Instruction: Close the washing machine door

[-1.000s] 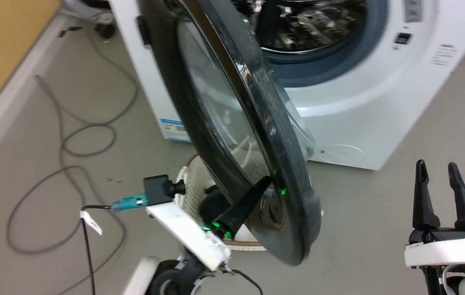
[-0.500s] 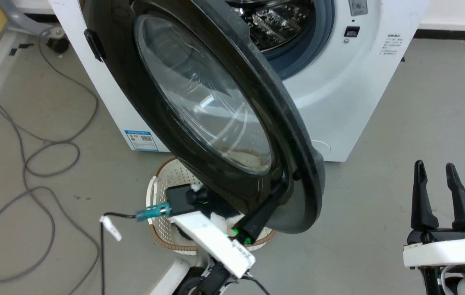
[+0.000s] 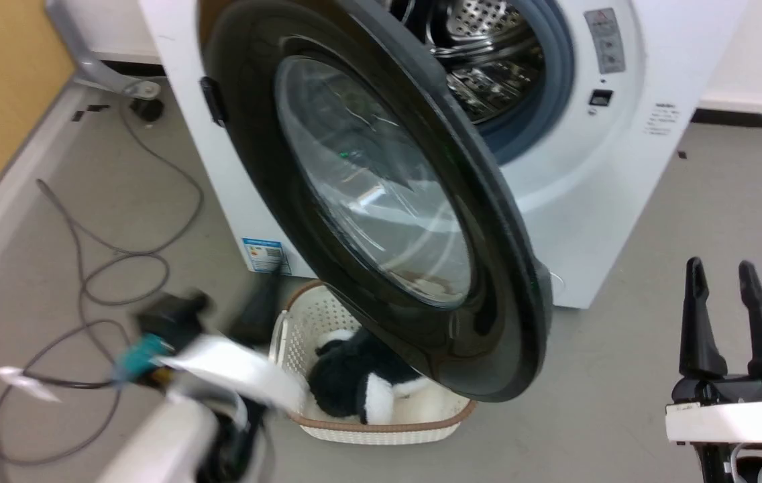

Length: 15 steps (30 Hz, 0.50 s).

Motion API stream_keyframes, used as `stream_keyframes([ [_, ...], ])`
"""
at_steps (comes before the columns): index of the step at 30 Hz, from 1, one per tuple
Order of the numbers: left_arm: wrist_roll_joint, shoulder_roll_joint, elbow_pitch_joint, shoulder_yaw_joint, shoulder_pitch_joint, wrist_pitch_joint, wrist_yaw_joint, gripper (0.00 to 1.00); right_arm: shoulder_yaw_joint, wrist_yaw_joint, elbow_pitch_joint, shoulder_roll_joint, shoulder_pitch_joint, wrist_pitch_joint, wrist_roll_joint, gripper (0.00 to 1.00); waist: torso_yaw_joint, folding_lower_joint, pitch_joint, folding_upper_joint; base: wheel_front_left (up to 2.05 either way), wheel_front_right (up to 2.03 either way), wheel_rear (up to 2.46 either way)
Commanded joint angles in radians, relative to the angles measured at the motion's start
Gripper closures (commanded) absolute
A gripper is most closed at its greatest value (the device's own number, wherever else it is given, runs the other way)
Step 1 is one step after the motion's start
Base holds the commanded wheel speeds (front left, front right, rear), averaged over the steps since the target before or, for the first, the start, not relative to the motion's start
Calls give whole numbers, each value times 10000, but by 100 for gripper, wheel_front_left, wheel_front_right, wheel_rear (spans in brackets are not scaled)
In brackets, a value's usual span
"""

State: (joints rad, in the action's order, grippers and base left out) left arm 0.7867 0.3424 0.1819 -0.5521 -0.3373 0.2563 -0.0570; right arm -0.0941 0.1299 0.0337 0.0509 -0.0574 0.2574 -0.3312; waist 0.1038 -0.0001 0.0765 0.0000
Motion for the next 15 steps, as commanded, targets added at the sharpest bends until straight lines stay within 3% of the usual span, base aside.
stream_keyframes([
  [1,-629,-92,-343,577,-81,47,-451,100,1,8,163,-7,-49,44,80,0,120,1,-81,0,0,0,0],
  [9,-4187,-141,-1846,3021,1532,53,-2731,100,44,8,1218,-7,-838,44,316,0,310,1,-184,0,0,0,0],
  [10,-4332,-212,-1981,3256,1765,53,-2904,81,103,8,1397,-7,-966,44,356,0,332,1,-193,0,0,0,0],
  [11,-4521,-235,-2110,3464,1980,53,-3041,0,182,8,1578,-7,-1083,44,396,0,362,1,-203,0,0,0,0],
  [15,-5145,-319,-2355,3835,2819,54,-3203,0,751,8,2287,-7,-1456,44,515,0,465,1,-249,0,0,0,0],
])
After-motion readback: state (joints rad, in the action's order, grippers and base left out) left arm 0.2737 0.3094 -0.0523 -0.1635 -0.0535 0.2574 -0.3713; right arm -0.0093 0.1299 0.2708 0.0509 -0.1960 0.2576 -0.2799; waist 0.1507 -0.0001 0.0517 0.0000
